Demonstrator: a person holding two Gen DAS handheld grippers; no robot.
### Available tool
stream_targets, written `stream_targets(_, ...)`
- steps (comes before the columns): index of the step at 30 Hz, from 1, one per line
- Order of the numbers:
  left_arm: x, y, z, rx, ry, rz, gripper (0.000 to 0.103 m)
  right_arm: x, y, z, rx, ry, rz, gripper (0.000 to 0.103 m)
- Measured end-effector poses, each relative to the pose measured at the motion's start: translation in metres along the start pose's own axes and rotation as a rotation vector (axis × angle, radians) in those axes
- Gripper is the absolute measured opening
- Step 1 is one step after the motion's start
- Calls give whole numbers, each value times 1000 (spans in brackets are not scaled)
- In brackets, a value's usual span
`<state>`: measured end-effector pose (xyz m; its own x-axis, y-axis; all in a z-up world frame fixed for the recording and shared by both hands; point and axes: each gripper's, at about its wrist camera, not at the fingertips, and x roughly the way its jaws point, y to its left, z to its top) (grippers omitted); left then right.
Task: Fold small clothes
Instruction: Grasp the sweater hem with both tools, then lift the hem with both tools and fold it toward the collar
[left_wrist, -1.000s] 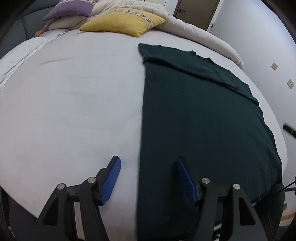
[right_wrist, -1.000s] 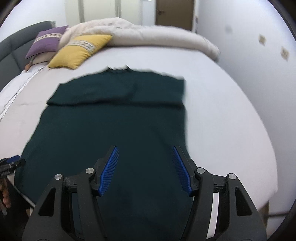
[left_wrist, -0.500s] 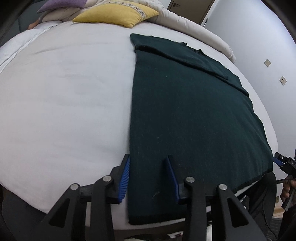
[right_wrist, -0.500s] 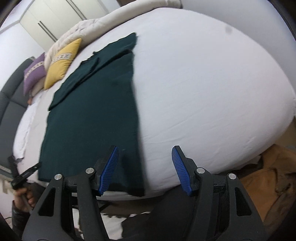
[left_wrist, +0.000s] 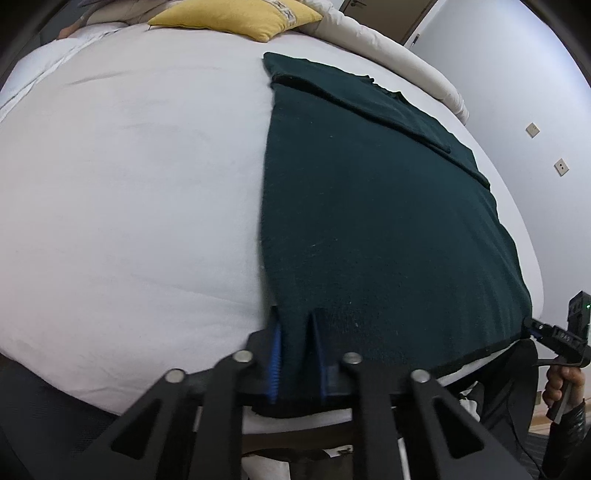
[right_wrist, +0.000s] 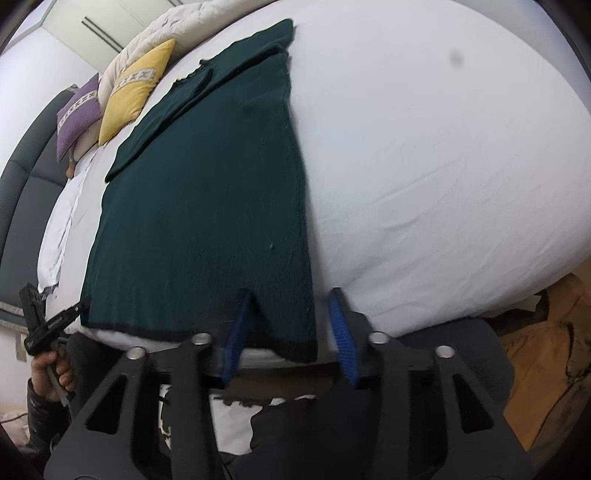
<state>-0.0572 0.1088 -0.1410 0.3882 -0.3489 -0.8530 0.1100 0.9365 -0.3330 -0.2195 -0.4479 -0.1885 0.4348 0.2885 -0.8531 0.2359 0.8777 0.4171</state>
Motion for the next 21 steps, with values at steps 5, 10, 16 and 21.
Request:
stream_targets(5, -5, 3, 0, -15, -7, -31, 9, 5, 3, -6, -8, 26, 23, 7)
stream_targets(10, -20, 11, 2, -77, -34, -118, 9, -9, 5, -3, 23, -20, 94, 6)
stream_targets(16, -39, 20, 11, -154, -87, -231, 9, -31, 19, 10, 46, -88, 203, 6)
stream_targets(21, -50, 21, 24, -192, -120, -296, 8, -41, 34, 25, 52, -130, 253, 6)
